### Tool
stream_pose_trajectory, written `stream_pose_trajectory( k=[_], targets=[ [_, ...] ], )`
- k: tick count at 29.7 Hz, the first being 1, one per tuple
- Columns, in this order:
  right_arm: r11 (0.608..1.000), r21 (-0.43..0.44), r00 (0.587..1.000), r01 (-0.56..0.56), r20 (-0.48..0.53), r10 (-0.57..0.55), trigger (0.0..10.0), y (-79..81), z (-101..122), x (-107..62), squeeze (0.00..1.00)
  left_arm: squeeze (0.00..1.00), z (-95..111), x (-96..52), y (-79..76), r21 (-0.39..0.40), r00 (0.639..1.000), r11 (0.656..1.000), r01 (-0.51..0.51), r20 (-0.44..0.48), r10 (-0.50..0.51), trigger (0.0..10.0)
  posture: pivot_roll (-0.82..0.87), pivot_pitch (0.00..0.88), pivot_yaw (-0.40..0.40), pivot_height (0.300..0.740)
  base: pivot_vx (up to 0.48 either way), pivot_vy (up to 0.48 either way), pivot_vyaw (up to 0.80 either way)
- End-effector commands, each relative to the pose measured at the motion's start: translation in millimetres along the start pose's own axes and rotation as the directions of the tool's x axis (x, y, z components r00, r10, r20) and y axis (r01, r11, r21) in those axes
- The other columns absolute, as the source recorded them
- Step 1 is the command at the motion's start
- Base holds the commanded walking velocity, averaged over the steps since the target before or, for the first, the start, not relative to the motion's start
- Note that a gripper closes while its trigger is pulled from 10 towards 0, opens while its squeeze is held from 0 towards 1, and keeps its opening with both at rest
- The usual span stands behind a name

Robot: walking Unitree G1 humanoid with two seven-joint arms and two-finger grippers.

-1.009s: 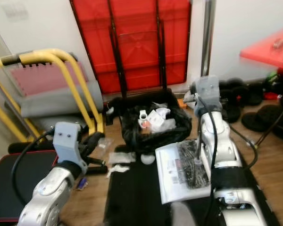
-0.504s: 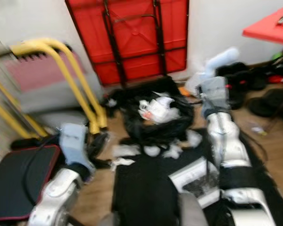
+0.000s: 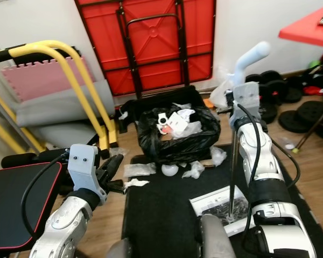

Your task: Sweep floor

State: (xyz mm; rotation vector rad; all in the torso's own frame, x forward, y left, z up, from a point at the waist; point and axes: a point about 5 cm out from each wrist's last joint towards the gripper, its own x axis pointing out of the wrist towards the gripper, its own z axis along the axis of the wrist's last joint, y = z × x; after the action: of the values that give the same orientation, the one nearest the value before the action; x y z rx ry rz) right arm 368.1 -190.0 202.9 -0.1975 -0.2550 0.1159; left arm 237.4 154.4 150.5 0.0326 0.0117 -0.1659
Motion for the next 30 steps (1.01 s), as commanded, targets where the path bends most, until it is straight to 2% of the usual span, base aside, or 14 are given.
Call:
stream_pose_trajectory(
  k=[1, 3, 6, 11, 12, 13, 14, 15, 22, 24, 25, 28, 29, 30],
  targets=[
    [1.0, 0.007, 0.997, -0.03, 0.077, 0.03, 10.0, 5.2, 12, 6.2, 0.0, 0.0, -3, -1.5, 0.2, -0.009, 1.0, 1.0, 0.008, -0.019, -0.008, 10.0, -0.08, 0.053, 0.02, 0.565, 0.0, 0.0, 0.0],
    [1.0, 0.006, 0.996, -0.03, 0.078, 0.03, 10.0, 5.1, 12, 6.5, 0.0, 0.0, -3, -1.5, 0.2, -0.009, 1.0, 1.0, 0.008, -0.019, -0.008, 10.0, -0.08, 0.053, 0.02, 0.565, 0.0, 0.0, 0.0],
    [0.993, 0.075, 0.991, -0.088, 0.109, 0.079, 10.0, 4.7, 15, 10.5, 0.0, 0.0, -2, -2.0, 0.5, -0.009, 1.0, 1.0, 0.008, -0.021, -0.008, 10.0, -0.08, 0.058, 0.024, 0.565, 0.0, 0.0, 0.0],
    [0.987, 0.103, 0.987, -0.12, 0.121, 0.107, 10.0, 4.7, 16, 12.9, 0.0, 0.0, -2, -2.3, 0.6, -0.007, 1.0, 1.0, 0.009, -0.022, -0.009, 10.0, -0.07, 0.061, 0.024, 0.565, 0.0, 0.0, 0.0],
    [0.962, 0.151, 0.968, -0.227, 0.148, 0.205, 10.0, 9.1, 15, 11.7, 0.55, 0.0, -2, -3.6, 0.9, -0.004, 1.0, 1.0, 0.011, -0.026, -0.011, 10.0, -0.06, 0.072, 0.031, 0.565, 0.0, 0.0, 0.0],
    [0.937, 0.177, 0.947, -0.301, 0.173, 0.272, 10.0, 12.3, 14, 10.3, 0.55, 0.0, -2, -4.5, 1.1, -0.001, 0.999, 1.0, 0.012, -0.029, -0.012, 10.0, -0.06, 0.072, 0.031, 0.565, 0.0, 0.0, 0.0],
    [0.937, 0.177, 0.947, -0.301, 0.173, 0.272, 10.0, 12.3, 14, 10.3, 0.55, 0.0, -2, -4.5, 1.1, -0.001, 0.999, 1.0, 0.012, -0.029, -0.012, 10.0, -0.06, 0.072, 0.031, 0.565, 0.0, 0.0, 0.0],
    [0.919, 0.187, 0.932, -0.347, 0.175, 0.317, 10.0, 12.3, 11, 8.4, 1.0, 0.0, -2, -5.2, 1.2, 0.001, 0.999, 1.0, 0.013, -0.033, -0.013, 10.0, -0.06, 0.074, 0.034, 0.565, 0.0, 0.0, 0.0],
    [0.927, 0.153, 0.939, -0.342, 0.084, 0.333, 10.0, -0.1, -6, -1.8, 1.0, 0.0, -2, -5.3, 1.1, 0.001, 0.999, 1.0, 0.016, -0.036, -0.016, 10.0, -0.07, 0.075, 0.031, 0.565, 0.0, 0.0, 0.0],
    [0.931, 0.156, 0.944, -0.329, 0.037, 0.327, 10.0, -10.9, -16, -15.4, 1.0, 0.0, -2, -4.7, 0.9, 0.0, 0.999, 1.0, 0.016, -0.035, -0.016, 10.0, -0.08, 0.072, 0.025, 0.565, 0.0, 0.0, 0.0],
    [0.931, 0.156, 0.944, -0.329, 0.037, 0.327, 10.0, -10.9, -16, -15.4, 1.0, 0.0, -2, -4.7, 0.9, 0.0, 0.999, 1.0, 0.016, -0.035, -0.016, 10.0, -0.08, 0.072, 0.025, 0.565, 0.0, 0.0, 0.0],
    [0.917, 0.178, 0.93, -0.357, -0.026, 0.367, 10.0, -14.5, -29, -36.0, 1.0, 0.0, -2, -4.0, 0.6, -0.002, 0.999, 1.0, 0.017, -0.035, -0.017, 10.0, -0.09, 0.07, 0.022, 0.565, 0.0, 0.0, 0.0],
    [0.917, 0.178, 0.93, -0.357, -0.026, 0.367, 10.0, -14.5, -29, -36.0, 1.0, 0.0, -2, -4.0, 0.6, -0.002, 0.999, 1.0, 0.017, -0.035, -0.017, 10.0, -0.09, 0.07, 0.022, 0.565, 0.0, 0.0, 0.0],
    [0.902, 0.188, 0.914, -0.388, -0.047, 0.403, 10.0, -12.4, -33, -46.7, 0.92, 0.0, -2, -3.7, 0.5, -0.002, 0.999, 1.0, 0.018, -0.035, -0.018, 10.0, -0.09, 0.068, 0.021, 0.565, 0.0, 0.0, 0.0]
  ],
)
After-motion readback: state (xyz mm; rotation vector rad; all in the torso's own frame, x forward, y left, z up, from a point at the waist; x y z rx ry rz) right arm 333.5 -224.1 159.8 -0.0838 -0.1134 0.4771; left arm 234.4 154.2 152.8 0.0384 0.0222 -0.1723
